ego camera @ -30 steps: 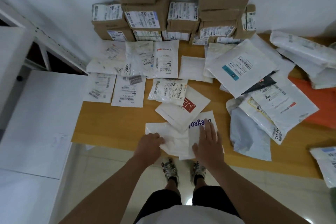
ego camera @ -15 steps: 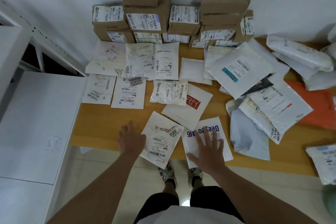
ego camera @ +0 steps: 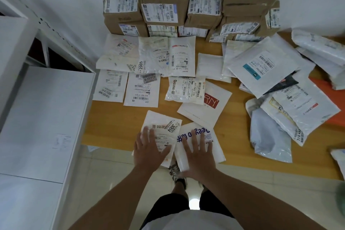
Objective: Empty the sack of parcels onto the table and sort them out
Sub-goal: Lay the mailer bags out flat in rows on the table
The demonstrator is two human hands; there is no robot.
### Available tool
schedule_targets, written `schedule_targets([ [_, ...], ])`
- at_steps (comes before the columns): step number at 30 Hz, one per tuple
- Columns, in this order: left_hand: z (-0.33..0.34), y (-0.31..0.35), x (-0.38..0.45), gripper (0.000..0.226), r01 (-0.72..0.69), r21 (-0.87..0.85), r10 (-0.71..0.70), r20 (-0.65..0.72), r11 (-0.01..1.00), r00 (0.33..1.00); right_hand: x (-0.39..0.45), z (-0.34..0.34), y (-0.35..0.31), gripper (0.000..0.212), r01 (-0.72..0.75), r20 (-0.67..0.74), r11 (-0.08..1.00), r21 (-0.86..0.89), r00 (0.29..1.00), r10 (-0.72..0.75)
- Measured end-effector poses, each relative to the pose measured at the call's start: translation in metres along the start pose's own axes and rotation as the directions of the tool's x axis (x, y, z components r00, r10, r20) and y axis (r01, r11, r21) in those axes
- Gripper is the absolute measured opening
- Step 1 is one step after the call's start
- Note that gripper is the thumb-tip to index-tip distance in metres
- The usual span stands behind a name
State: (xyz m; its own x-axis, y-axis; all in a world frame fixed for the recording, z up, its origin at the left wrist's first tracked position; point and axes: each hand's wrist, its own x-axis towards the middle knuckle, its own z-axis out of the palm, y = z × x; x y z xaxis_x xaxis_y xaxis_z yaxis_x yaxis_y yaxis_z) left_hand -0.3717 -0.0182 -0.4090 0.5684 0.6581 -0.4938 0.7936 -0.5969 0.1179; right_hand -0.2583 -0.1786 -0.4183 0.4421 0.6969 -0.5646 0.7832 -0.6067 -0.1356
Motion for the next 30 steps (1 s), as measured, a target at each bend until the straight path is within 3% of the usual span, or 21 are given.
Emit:
schedule_targets([
  [2, 0.001, -0.001, 0.004, 0.111, 0.055, -0.051, -0.055, 0.011, 0.997, 0.998, 0.0, -0.002, 0.002, 0.148, 0.019, 0.068, 0.999, -0.039, 0.998, -0.016],
  [5, 0.0, -0.008, 0.009, 0.099, 0.132, -0.133, -0.136, -0.021, 0.982, 0.991, 0.0, -0.011, 0.006, 0.141, 0.081, 0.079, 0.987, -0.138, 0.994, -0.071],
  [9, 0.0, -0.032, 0.002, 0.069, 0.046, -0.121, -0.06, -0.113, 0.992, 0.992, -0.004, -0.025, 0.007, 0.133, 0.083, 0.064, 0.973, -0.217, 0.995, -0.07],
  [11, 0.001, -0.043, 0.0, 0.063, 0.046, -0.081, -0.054, -0.101, 0.996, 0.993, -0.003, -0.03, 0.0, 0.111, 0.103, 0.106, 0.962, -0.255, 0.991, -0.078],
  [13, -0.001, -0.047, 0.0, 0.062, 0.07, -0.057, -0.075, -0.096, 0.996, 0.992, 0.0, -0.043, -0.013, 0.09, 0.123, 0.162, 0.973, -0.195, 0.982, -0.092],
  [14, 0.0, -0.048, 0.0, 0.062, 0.091, -0.062, -0.096, -0.098, 0.994, 0.991, 0.001, -0.053, -0.019, 0.069, 0.142, 0.135, 0.979, -0.146, 0.983, -0.123],
  [16, 0.0, -0.049, -0.001, 0.063, 0.135, -0.089, -0.144, -0.108, 0.987, 0.984, 0.005, -0.075, -0.029, 0.033, 0.183, 0.008, 0.978, 0.102, 0.983, -0.185],
  [17, 0.001, -0.05, -0.002, 0.062, 0.148, -0.098, -0.16, -0.12, 0.984, 0.98, 0.007, -0.089, -0.032, 0.03, 0.186, -0.023, 0.955, 0.229, 0.982, -0.186],
  [20, 0.001, -0.055, 0.002, 0.062, 0.166, -0.106, -0.178, -0.118, 0.98, 0.977, 0.019, -0.127, -0.031, 0.03, 0.095, -0.08, 0.728, 0.679, 0.995, -0.056],
  [22, -0.002, -0.056, 0.006, 0.065, 0.184, -0.117, -0.194, -0.083, 0.976, 0.977, 0.03, -0.141, -0.024, 0.028, -0.01, -0.037, 0.392, 0.92, 0.993, 0.113],
  [23, -0.004, -0.056, 0.007, 0.066, 0.193, -0.123, -0.201, -0.055, 0.973, 0.978, 0.034, -0.142, -0.019, 0.029, -0.067, 0.023, 0.218, 0.974, 0.98, 0.198],
  [24, -0.006, -0.056, 0.007, 0.068, 0.199, -0.127, -0.204, -0.029, 0.972, 0.979, 0.039, -0.137, -0.014, 0.033, -0.112, 0.078, 0.116, 0.987, 0.961, 0.266],
  [25, -0.008, -0.057, 0.007, 0.069, 0.201, -0.132, -0.205, -0.01, 0.971, 0.979, 0.04, -0.132, -0.013, 0.04, -0.151, 0.105, 0.128, 0.98, 0.945, 0.309],
  [28, -0.012, -0.061, 0.009, 0.07, 0.202, -0.14, -0.204, -0.003, 0.969, 0.979, 0.04, -0.105, -0.015, 0.066, -0.206, 0.067, 0.464, 0.861, 0.952, 0.298],
  [30, -0.015, -0.065, 0.012, 0.07, 0.199, -0.152, -0.202, -0.006, 0.968, 0.979, 0.038, -0.09, -0.021, 0.077, -0.171, -0.022, 0.587, 0.791, 0.952, 0.305],
])
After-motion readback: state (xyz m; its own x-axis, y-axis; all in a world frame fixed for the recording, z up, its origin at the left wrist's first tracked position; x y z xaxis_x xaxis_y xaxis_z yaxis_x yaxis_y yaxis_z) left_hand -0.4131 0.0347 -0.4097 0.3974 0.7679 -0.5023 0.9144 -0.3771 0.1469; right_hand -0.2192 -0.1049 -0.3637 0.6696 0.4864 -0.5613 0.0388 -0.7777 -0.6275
